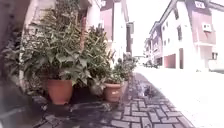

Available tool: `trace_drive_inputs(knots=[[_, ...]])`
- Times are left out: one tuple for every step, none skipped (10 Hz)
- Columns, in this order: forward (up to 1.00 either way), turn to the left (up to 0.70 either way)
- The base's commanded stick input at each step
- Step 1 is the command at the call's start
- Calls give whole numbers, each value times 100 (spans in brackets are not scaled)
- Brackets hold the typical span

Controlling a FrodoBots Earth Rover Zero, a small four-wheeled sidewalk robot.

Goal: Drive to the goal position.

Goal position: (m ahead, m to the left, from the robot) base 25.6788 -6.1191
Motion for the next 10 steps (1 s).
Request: trace_drive_inputs(knots=[[0,0],[0,0],[0,0],[0,0],[0,-6],[0,-45],[0,-67],[0,-68],[0,-68],[0,-68]])
